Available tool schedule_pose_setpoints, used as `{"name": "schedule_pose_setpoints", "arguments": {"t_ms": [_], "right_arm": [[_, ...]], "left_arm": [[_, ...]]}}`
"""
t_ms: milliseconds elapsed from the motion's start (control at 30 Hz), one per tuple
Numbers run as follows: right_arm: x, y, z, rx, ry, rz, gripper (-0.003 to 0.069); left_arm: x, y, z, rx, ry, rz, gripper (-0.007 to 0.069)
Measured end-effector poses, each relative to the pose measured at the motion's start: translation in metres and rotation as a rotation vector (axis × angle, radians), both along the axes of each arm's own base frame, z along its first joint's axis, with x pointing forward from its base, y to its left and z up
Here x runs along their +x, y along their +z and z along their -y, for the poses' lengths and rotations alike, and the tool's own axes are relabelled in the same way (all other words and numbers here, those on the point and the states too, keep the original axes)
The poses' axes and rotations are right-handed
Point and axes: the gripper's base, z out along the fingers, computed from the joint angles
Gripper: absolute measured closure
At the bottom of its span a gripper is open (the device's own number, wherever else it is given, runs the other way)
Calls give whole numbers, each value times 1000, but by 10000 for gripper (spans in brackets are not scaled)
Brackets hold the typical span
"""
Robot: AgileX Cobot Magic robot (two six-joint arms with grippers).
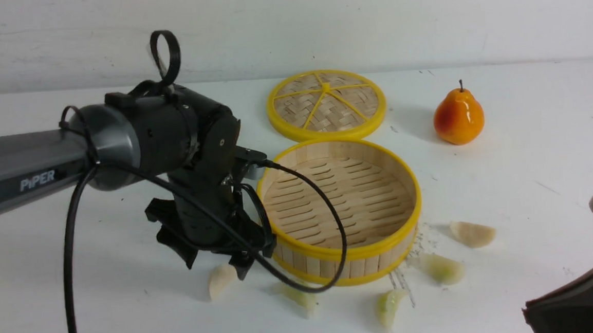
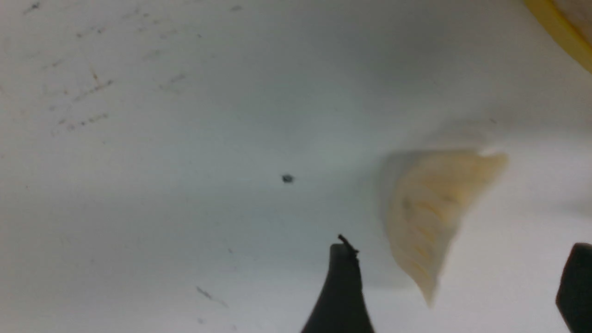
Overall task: Put the dumplings into the steamer on the white table.
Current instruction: 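Reach for and grasp a dumpling on the table with the left gripper, then place the dumpling into the bamboo steamer basket with the left gripper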
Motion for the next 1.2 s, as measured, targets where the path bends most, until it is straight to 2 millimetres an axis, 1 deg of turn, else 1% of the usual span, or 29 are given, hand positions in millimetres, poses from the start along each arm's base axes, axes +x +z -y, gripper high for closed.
{"name": "schedule_pose_setpoints", "arguments": {"t_ms": [133,233,267,300,367,400,433,467,533,567,667,733,800,833,867,933,1000,1067,1100,1200], "right_arm": [[0,0,0,0,1,-2,648],[0,0,0,-1,0,0,646],[0,0,0,-1,0,1,646],[0,0,0,-1,0,1,646],[0,0,0,-1,-2,4,645],[1,0,0,0,-5,7,643],[1,0,0,1,-6,9,642],[1,0,0,0,-9,13,641],[2,1,0,2,-14,20,638],[2,1,0,2,-17,23,638],[4,1,1,4,-25,35,638],[5,2,1,7,-35,48,638],[6,3,1,10,-45,61,638],[8,4,1,14,-56,75,638],[9,4,1,15,-63,84,638],[9,5,2,17,-68,93,638],[9,5,2,17,-68,94,637],[9,4,2,16,-66,91,636],[9,4,1,15,-62,87,636],[8,4,1,12,-53,75,636]], "left_arm": [[15,-20,-11,-36,38,-31,151],[17,-29,-8,-58,6,-51,212],[16,-30,-7,-62,-2,-56,239],[16,-32,-6,-64,-3,-60,251],[15,-33,-2,-61,-15,-63,353],[14,-32,-1,-59,-19,-69,416],[14,-31,0,-57,-21,-73,435],[15,-28,0,-55,-21,-75,439],[16,-14,2,-58,-13,-79,431],[17,-3,3,-69,-2,-71,431],[23,45,13,-163,31,7,431],[24,78,29,-255,20,82,431],[23,96,44,-313,-7,132,431],[22,108,59,-351,-33,168,431],[21,111,73,-382,-53,192,431],[25,111,93,-428,-59,217,431],[32,102,111,-461,-44,222,431],[45,85,124,-493,-4,233,431],[54,74,130,-512,26,242,431],[69,51,137,-537,72,259,431]]}}
